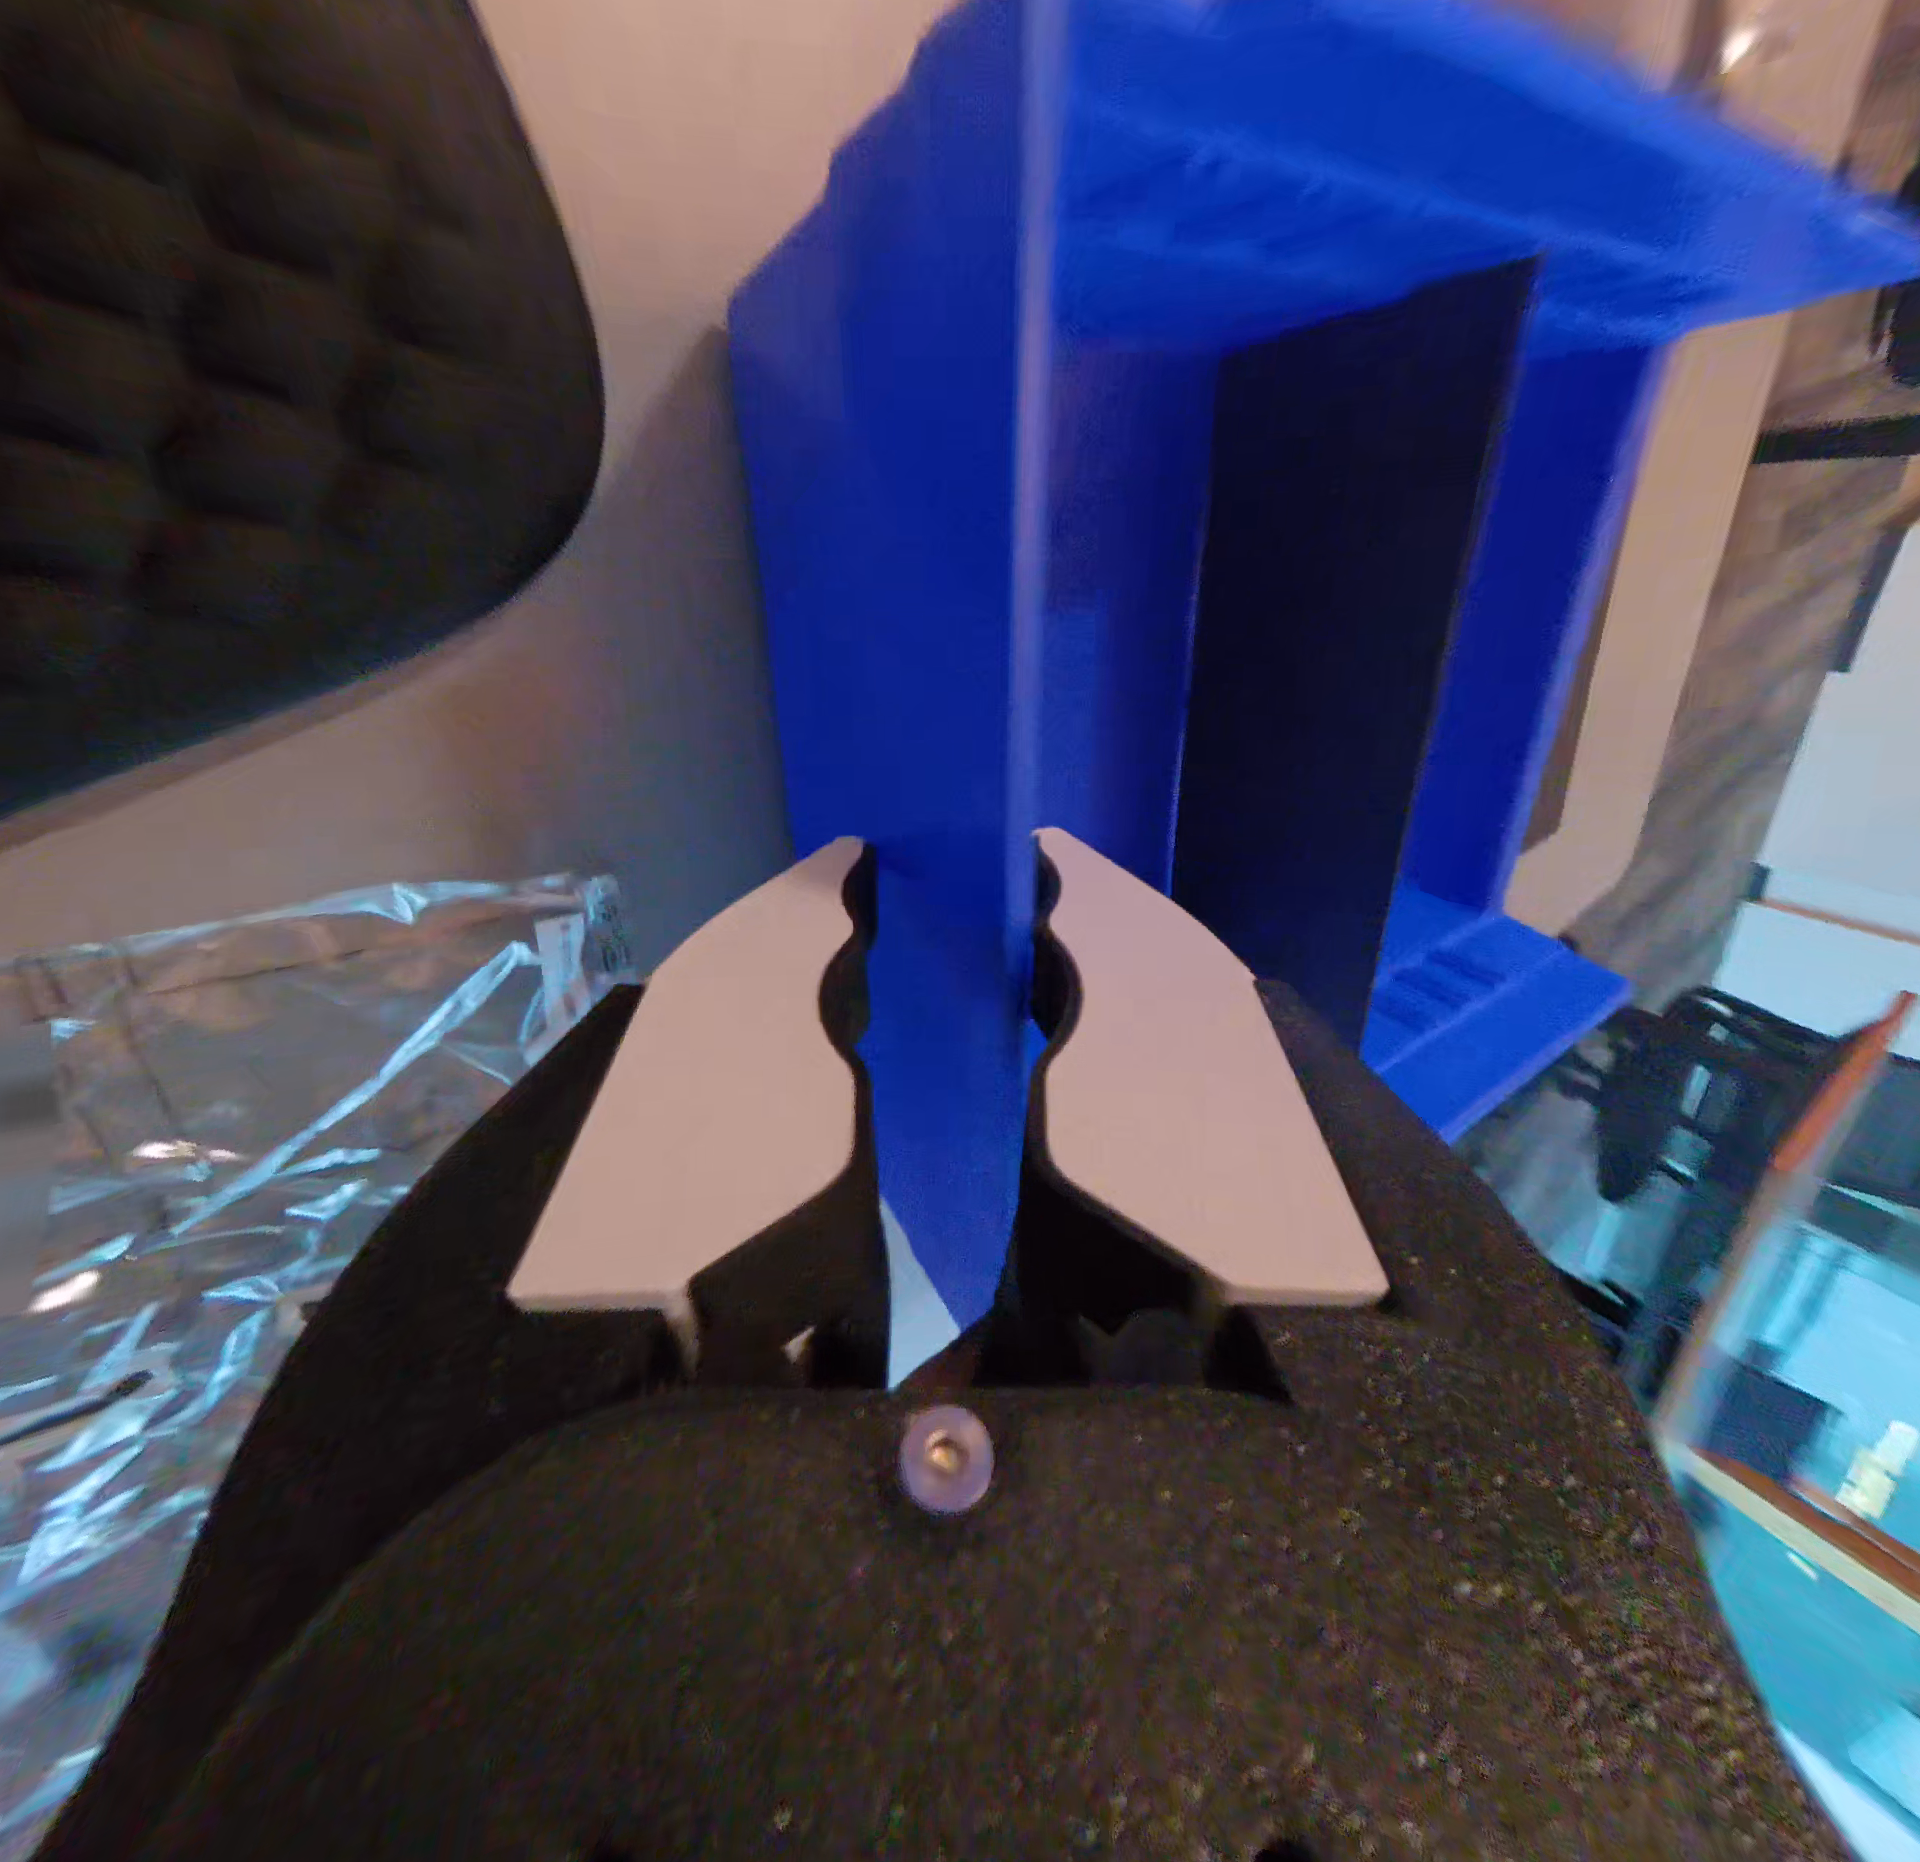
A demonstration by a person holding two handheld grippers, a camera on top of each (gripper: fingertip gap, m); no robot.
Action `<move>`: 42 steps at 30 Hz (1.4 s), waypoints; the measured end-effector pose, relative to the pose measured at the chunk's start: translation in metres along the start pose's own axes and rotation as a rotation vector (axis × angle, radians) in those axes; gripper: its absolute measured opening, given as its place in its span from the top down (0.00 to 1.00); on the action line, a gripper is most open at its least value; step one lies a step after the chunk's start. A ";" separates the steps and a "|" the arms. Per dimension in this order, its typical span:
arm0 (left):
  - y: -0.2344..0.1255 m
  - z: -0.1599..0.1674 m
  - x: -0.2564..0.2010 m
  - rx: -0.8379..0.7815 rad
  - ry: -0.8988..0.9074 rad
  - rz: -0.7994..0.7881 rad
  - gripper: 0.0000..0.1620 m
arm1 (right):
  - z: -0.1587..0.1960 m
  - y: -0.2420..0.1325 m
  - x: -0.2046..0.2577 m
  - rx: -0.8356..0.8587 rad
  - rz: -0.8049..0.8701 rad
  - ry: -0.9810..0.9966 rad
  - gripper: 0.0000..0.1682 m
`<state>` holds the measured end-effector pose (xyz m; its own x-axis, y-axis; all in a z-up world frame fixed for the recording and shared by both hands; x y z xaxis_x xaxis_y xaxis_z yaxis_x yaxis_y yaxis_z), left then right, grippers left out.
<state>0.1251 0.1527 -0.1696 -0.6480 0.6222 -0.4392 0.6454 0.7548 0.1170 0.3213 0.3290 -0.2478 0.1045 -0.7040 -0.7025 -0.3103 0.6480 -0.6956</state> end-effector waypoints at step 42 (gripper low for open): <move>-0.134 -0.044 0.062 0.139 0.106 0.172 1.00 | -0.180 -0.056 0.085 -0.277 -0.259 0.670 0.93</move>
<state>-0.0199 0.0997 -0.1731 -0.5580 0.7627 -0.3270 0.7946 0.6047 0.0547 0.1779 0.1809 -0.2418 -0.3612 -0.9064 -0.2192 -0.5887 0.4040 -0.7002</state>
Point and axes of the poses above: each gripper's, where its closed fingertips meet, y out along the fingers, z out of its underside, x = y × z across the jaws, the point moved 1 cm from there along -y, back along the fingers, and after that the axes turned 11 degrees about z, right-handed, at the moved point
